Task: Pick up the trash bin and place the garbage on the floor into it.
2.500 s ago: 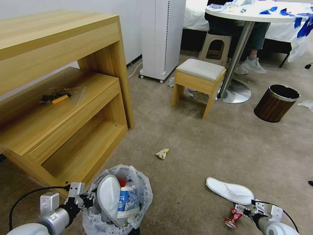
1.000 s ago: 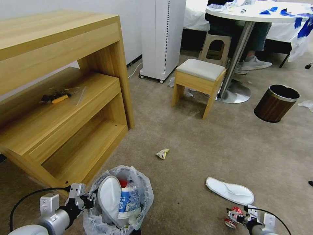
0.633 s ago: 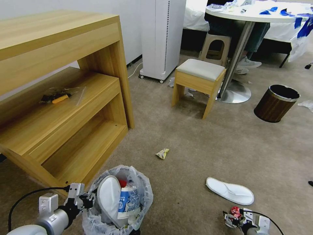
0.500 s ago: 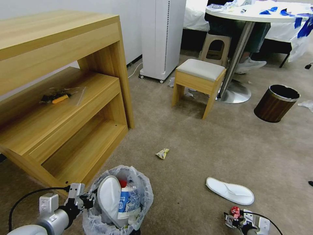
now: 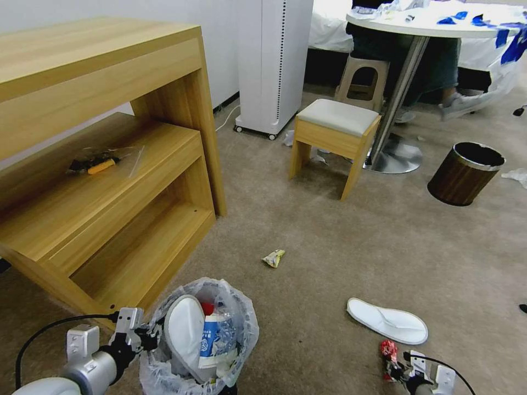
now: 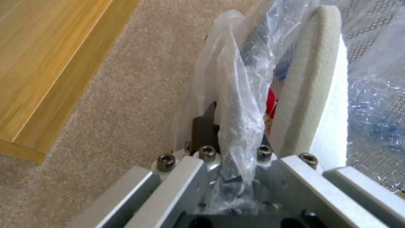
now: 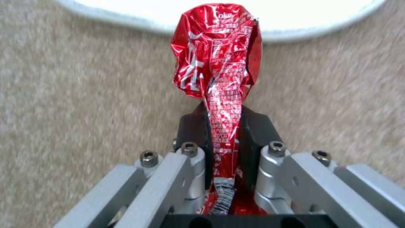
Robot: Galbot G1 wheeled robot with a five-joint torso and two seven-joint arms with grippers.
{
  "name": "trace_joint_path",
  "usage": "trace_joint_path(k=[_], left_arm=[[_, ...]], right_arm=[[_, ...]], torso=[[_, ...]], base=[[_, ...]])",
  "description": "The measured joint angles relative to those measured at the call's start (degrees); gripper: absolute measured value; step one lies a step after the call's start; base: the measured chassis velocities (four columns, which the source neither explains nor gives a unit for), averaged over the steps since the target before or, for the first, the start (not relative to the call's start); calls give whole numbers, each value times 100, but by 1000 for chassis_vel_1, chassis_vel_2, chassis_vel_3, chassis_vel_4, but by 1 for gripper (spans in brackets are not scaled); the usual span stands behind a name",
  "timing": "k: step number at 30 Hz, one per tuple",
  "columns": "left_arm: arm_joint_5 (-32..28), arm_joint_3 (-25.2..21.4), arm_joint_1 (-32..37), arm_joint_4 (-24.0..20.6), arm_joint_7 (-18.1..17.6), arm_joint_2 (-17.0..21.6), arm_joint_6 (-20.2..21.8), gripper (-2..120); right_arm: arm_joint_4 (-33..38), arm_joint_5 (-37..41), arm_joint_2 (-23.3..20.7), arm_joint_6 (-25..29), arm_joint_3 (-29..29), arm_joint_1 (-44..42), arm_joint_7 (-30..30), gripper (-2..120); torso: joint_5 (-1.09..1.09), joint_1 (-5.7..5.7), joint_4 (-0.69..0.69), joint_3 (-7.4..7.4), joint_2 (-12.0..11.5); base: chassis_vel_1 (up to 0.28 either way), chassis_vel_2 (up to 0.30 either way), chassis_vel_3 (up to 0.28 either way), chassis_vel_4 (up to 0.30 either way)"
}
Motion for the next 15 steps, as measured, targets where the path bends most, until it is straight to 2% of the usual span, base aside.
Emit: trace_joint_path(k=[7,12,15], left_arm=[[-6,-10,-12,-6,21,-4,0,0],[-7,-10,-11,-27,40,-65,-3,0],[-7,-16,-14,-31,70,-119,-7,0]], right_arm=[[176,-278,-108,137,101,-12,-42,11],[634,-598,-549,293,261,52,-392,11],[1045,-848,-974,547,302,164,-853,11]], torso=[[1,0,-1,0,0],[0,0,0,0,0],[0,0,0,0,0]], base=[[0,0,0,0],[0,0,0,0],[0,0,0,0]])
